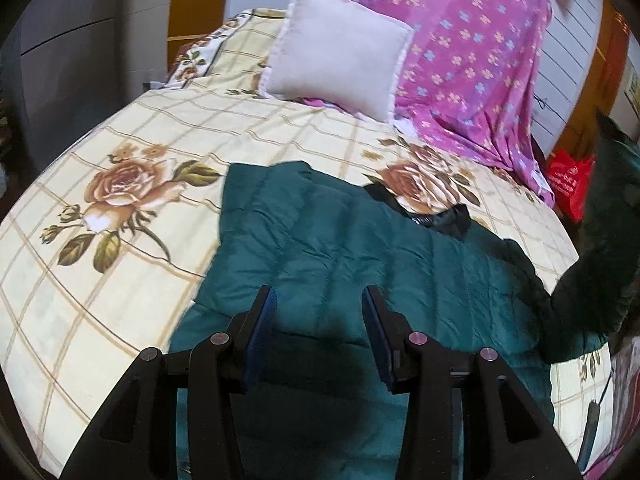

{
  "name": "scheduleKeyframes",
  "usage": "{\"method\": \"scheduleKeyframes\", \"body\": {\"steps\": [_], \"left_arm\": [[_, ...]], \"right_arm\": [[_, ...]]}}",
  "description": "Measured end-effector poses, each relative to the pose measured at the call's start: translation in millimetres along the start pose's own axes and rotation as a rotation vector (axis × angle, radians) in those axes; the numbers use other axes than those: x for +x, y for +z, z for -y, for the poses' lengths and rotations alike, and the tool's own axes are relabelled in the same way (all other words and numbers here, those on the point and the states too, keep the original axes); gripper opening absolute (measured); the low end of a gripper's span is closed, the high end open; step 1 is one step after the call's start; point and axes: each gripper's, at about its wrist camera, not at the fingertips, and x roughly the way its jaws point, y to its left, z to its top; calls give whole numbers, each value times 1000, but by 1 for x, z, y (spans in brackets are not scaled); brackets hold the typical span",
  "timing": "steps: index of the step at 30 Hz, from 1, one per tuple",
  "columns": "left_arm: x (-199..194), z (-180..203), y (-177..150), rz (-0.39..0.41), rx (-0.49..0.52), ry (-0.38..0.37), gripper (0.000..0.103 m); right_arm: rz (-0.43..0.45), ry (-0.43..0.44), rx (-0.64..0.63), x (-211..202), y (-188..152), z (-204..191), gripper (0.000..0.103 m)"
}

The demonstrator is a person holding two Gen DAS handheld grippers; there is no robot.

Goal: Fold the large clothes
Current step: 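Lift the sleeve with the right gripper, fold it over the body, release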

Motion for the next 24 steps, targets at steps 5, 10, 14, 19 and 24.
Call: {"method": "scheduleKeyframes", "body": {"steps": [5, 10, 14, 19, 24], "left_arm": [[3, -19, 5, 2, -37, 19, 24], [12, -30, 6, -19, -59, 36, 24], [17, -31, 6, -28, -60, 38, 24], [18, -33, 6, -22, -92, -4, 24], [19, -39, 6, -7, -178, -105, 26]], "right_arm": [[-114, 88, -38, 75, -22, -61, 13], [-232, 131, -5, 138, -64, -83, 13], [-291, 143, 36, 169, -92, -83, 13], [-337, 227, 57, 175, -97, -80, 44], [-253, 239, 47, 127, -80, -72, 68]]}}
